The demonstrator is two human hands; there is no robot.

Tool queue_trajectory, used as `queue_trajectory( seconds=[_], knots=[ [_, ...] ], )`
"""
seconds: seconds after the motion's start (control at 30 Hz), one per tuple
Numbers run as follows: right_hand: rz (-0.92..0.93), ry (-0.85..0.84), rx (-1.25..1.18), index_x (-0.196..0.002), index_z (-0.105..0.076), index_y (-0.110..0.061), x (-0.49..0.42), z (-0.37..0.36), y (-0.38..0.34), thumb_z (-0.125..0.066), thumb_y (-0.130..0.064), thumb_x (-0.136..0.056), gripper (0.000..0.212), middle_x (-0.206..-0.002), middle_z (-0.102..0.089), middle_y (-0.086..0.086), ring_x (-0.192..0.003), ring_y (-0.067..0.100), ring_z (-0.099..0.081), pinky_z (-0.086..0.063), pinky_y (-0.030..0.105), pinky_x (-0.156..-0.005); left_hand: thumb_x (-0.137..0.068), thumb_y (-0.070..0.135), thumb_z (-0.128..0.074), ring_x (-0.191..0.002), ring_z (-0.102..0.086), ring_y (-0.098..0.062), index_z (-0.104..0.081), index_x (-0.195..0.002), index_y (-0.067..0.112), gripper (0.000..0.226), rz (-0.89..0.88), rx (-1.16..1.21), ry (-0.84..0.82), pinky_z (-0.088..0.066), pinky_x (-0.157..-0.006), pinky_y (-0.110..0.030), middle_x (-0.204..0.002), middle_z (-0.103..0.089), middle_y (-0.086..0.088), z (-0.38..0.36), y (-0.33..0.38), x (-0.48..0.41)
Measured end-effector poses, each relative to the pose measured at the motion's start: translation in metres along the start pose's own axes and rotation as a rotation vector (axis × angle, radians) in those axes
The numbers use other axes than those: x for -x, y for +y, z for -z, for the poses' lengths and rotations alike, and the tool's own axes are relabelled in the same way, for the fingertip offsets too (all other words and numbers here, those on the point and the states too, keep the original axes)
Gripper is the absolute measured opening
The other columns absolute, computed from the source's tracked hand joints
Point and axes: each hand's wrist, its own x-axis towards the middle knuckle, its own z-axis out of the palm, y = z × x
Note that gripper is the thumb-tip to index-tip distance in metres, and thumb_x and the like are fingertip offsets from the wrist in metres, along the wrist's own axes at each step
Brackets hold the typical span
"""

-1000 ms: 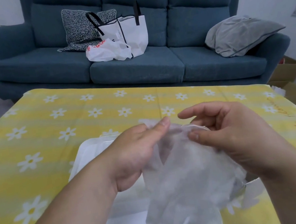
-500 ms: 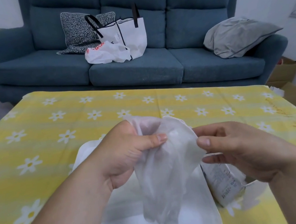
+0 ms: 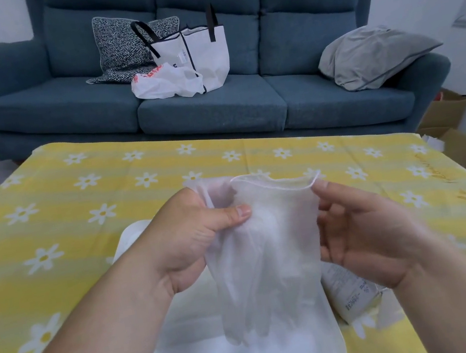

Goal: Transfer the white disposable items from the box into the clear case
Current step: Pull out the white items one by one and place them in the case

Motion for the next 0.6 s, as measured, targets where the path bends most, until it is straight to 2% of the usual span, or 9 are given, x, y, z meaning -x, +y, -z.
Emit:
queue_trajectory(
  seconds=[0.07,0.13,0.2,0.27,0.3,0.37,0.43,0.5,0.6],
  knots=[
    [-0.024,0.014,0.045,-0.082,-0.081,-0.013,0.001,-0.002,0.003,-0.067,-0.027,-0.071,0.022,-0.081,-0.072,0.010,-0.071,0.024,-0.067,-0.054,0.038,-0.073,-0.089,-0.006,-0.058,-0.084,-0.071,-0.027,-0.071,-0.111,-0.002,0.027,-0.001,0.015,0.005,-0.059,-0.068,-0.029,-0.098,-0.073,-0.020,0.001,0.000,0.000],
    [-0.002,0.063,0.017,-0.089,-0.079,-0.004,0.001,-0.005,0.004,-0.069,-0.019,-0.068,0.028,-0.086,-0.073,0.015,-0.073,0.027,-0.069,-0.057,0.039,-0.071,-0.090,-0.005,-0.058,-0.085,-0.072,-0.027,-0.071,-0.113,0.000,0.027,0.010,0.007,0.027,-0.059,-0.069,-0.029,-0.102,-0.074,-0.020,0.000,-0.001,-0.001],
    [0.043,0.175,-0.023,-0.099,-0.074,0.007,0.000,-0.006,0.001,-0.068,-0.013,-0.077,0.031,-0.092,-0.070,0.021,-0.080,0.030,-0.067,-0.057,0.043,-0.081,-0.095,0.002,-0.057,-0.076,-0.071,-0.022,-0.075,-0.110,0.008,0.023,0.025,-0.008,0.098,-0.058,-0.063,-0.027,-0.096,-0.076,-0.014,0.000,0.000,-0.002],
    [0.132,0.315,-0.043,-0.106,-0.070,0.011,-0.001,-0.001,-0.005,-0.068,-0.015,-0.086,0.032,-0.093,-0.064,0.023,-0.087,0.033,-0.059,-0.050,0.053,-0.093,-0.100,0.013,-0.055,-0.067,-0.066,-0.022,-0.076,-0.108,0.014,0.023,0.026,-0.005,0.196,-0.055,-0.058,-0.028,-0.086,-0.072,-0.011,0.000,0.002,-0.003],
    [0.192,0.372,-0.035,-0.103,-0.073,0.007,-0.001,0.003,-0.009,-0.070,-0.019,-0.086,0.032,-0.089,-0.063,0.021,-0.085,0.033,-0.057,-0.047,0.054,-0.088,-0.102,0.016,-0.052,-0.069,-0.066,-0.025,-0.076,-0.110,0.015,0.025,0.019,0.007,0.239,-0.057,-0.061,-0.031,-0.086,-0.071,-0.015,0.002,0.003,-0.003],
    [0.326,0.474,0.006,-0.093,-0.076,0.000,0.001,0.007,-0.015,-0.069,-0.029,-0.084,0.030,-0.077,-0.062,0.014,-0.075,0.031,-0.057,-0.041,0.049,-0.073,-0.104,0.021,-0.050,-0.083,-0.070,-0.033,-0.075,-0.113,0.018,0.027,0.007,0.039,0.317,-0.061,-0.077,-0.041,-0.099,-0.074,-0.023,0.005,0.005,-0.004],
    [0.431,0.526,0.108,-0.083,-0.075,-0.004,0.006,0.006,-0.018,-0.062,-0.030,-0.089,0.029,-0.067,-0.060,0.008,-0.060,0.024,-0.057,-0.040,0.043,-0.062,-0.104,0.023,-0.050,-0.097,-0.072,-0.037,-0.073,-0.117,0.018,0.027,0.007,0.087,0.361,-0.060,-0.085,-0.048,-0.110,-0.075,-0.017,0.006,0.005,-0.005],
    [0.479,0.498,0.218,-0.084,-0.078,-0.009,0.010,-0.005,-0.016,-0.057,-0.028,-0.094,0.030,-0.067,-0.061,0.006,-0.056,0.022,-0.057,-0.043,0.039,-0.056,-0.103,0.024,-0.051,-0.103,-0.072,-0.035,-0.071,-0.120,0.015,0.028,0.005,0.136,0.365,-0.061,-0.081,-0.045,-0.114,-0.074,-0.012,0.001,0.005,-0.006],
    [0.470,0.368,0.315,-0.081,-0.080,-0.014,0.012,-0.030,-0.004,-0.052,-0.021,-0.100,0.035,-0.063,-0.065,0.005,-0.052,0.019,-0.061,-0.050,0.027,-0.047,-0.101,0.024,-0.054,-0.098,-0.072,-0.031,-0.071,-0.119,0.010,0.029,0.012,0.171,0.301,-0.060,-0.084,-0.046,-0.118,-0.073,-0.016,-0.013,0.001,-0.006]
  ],
)
